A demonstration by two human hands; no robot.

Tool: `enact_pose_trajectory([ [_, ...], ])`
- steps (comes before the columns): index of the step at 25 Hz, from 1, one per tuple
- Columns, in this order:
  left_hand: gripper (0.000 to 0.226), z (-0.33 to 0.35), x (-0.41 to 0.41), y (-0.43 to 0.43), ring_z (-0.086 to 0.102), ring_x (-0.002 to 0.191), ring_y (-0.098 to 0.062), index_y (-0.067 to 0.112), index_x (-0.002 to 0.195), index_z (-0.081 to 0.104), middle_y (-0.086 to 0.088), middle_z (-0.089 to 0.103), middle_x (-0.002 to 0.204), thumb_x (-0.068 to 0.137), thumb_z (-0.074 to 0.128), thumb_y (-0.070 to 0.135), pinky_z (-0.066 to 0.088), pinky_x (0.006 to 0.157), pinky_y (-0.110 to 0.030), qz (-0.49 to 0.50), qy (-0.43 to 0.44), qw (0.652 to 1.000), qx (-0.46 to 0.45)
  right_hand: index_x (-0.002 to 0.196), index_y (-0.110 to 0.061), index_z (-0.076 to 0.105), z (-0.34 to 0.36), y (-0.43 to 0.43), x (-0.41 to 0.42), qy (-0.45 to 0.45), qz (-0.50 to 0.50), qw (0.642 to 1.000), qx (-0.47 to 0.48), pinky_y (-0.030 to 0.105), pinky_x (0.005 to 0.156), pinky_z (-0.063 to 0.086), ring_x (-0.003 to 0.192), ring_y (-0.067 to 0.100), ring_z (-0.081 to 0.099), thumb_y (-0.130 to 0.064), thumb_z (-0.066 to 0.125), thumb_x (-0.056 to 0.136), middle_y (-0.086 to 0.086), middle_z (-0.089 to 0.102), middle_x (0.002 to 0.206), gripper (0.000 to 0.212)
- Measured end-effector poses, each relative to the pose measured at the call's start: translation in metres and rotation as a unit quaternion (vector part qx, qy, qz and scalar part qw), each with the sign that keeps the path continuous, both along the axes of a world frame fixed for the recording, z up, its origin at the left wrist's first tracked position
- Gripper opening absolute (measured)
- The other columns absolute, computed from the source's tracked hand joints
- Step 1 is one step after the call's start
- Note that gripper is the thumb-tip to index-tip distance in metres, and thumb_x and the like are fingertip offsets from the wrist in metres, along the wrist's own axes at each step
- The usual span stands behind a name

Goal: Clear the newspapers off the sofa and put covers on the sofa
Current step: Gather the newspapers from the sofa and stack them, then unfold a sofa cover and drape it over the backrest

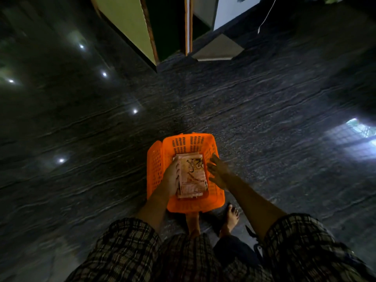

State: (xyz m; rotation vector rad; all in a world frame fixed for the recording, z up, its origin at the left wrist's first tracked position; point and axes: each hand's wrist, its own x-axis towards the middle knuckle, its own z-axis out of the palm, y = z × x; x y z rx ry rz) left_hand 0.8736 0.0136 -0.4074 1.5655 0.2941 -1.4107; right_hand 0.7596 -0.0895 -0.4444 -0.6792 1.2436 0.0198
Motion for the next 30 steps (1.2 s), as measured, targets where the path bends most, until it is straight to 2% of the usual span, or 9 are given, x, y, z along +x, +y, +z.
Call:
enact_pose_trajectory([
  [5,0.051,0.005,-0.013,-0.008,0.025,0.140,-0.021,0.016,0.145,0.027,-0.007,0.027,0.152,0.099,0.034,0.038,0.022,0.108,-0.030,-0.028,-0.019,0.999,-0.043,0.140,-0.018,0.037,0.013,-0.007,-0.017,-0.029,-0.054,0.998,-0.018,0.046,0.107,0.029,0.133,0.024,0.037,-0.048,0.029,0.097,0.008,0.039,0.145,0.053],
  [7,0.049,0.019,-0.022,-0.024,0.037,0.133,-0.023,0.010,0.143,0.031,-0.011,0.034,0.148,0.100,0.030,0.034,0.022,0.109,-0.030,-0.049,-0.041,0.997,-0.049,0.102,-0.026,0.054,0.023,-0.015,-0.028,-0.055,-0.097,0.993,-0.028,0.035,0.078,0.044,0.096,0.013,0.054,-0.050,0.032,0.096,0.000,0.056,0.108,0.034],
  [9,0.051,0.033,-0.036,-0.049,0.046,0.123,-0.022,0.008,0.142,0.031,-0.011,0.033,0.149,0.100,0.030,0.036,0.023,0.111,-0.034,-0.077,-0.069,0.992,-0.066,0.076,-0.025,0.047,0.039,-0.028,-0.048,-0.076,-0.172,0.981,-0.055,0.026,0.058,0.033,0.068,0.008,0.045,-0.050,0.036,0.095,-0.006,0.048,0.077,0.033],
  [15,0.054,0.107,-0.130,-0.139,0.039,0.132,-0.024,0.014,0.139,0.040,-0.007,0.040,0.145,0.097,0.030,0.047,0.027,0.106,-0.037,-0.187,-0.136,0.959,-0.162,0.075,-0.029,0.048,0.121,-0.070,-0.166,-0.132,-0.296,0.923,-0.208,0.022,0.056,0.032,0.060,0.007,0.043,-0.055,0.042,0.092,-0.009,0.049,0.061,0.031],
  [16,0.054,0.122,-0.159,-0.151,0.040,0.131,-0.024,0.014,0.138,0.042,-0.006,0.041,0.145,0.097,0.030,0.048,0.028,0.105,-0.037,-0.207,-0.135,0.950,-0.189,0.083,-0.026,0.054,0.138,-0.073,-0.195,-0.130,-0.313,0.913,-0.228,0.025,0.063,0.039,0.067,0.015,0.050,-0.053,0.041,0.092,-0.004,0.057,0.066,0.032],
  [18,0.053,0.153,-0.222,-0.168,0.042,0.127,-0.023,0.015,0.135,0.045,-0.005,0.044,0.142,0.097,0.030,0.048,0.030,0.103,-0.036,-0.243,-0.134,0.930,-0.240,0.115,-0.013,0.056,0.173,-0.074,-0.258,-0.108,-0.355,0.892,-0.258,0.040,0.091,0.043,0.103,0.035,0.056,-0.049,0.038,0.094,0.019,0.061,0.110,0.046],
  [20,0.052,0.182,-0.292,-0.172,0.046,0.123,-0.023,0.014,0.133,0.047,-0.004,0.047,0.140,0.097,0.030,0.048,0.032,0.100,-0.036,-0.283,-0.124,0.910,-0.277,0.127,-0.018,0.048,0.203,-0.065,-0.327,-0.082,-0.399,0.862,-0.301,0.041,0.100,0.036,0.120,0.030,0.049,-0.048,0.036,0.095,0.013,0.049,0.136,0.046],
  [24,0.052,0.228,-0.437,-0.161,0.044,0.127,-0.024,0.015,0.133,0.048,-0.005,0.046,0.141,0.096,0.030,0.048,0.031,0.103,-0.038,-0.362,-0.089,0.857,-0.356,0.137,-0.022,0.042,0.251,-0.027,-0.472,-0.045,-0.464,0.805,-0.367,0.042,0.099,0.038,0.124,0.025,0.047,-0.048,0.037,0.095,0.005,0.046,0.140,0.049],
  [30,0.053,0.262,-0.673,-0.092,0.044,0.127,-0.026,0.014,0.135,0.046,-0.006,0.045,0.141,0.098,0.027,0.046,0.032,0.101,-0.040,-0.518,-0.001,0.748,-0.414,0.133,-0.021,0.045,0.295,0.088,-0.694,0.012,-0.608,0.676,-0.417,0.039,0.086,0.041,0.113,0.023,0.050,-0.047,0.039,0.094,0.005,0.050,0.129,0.048],
])
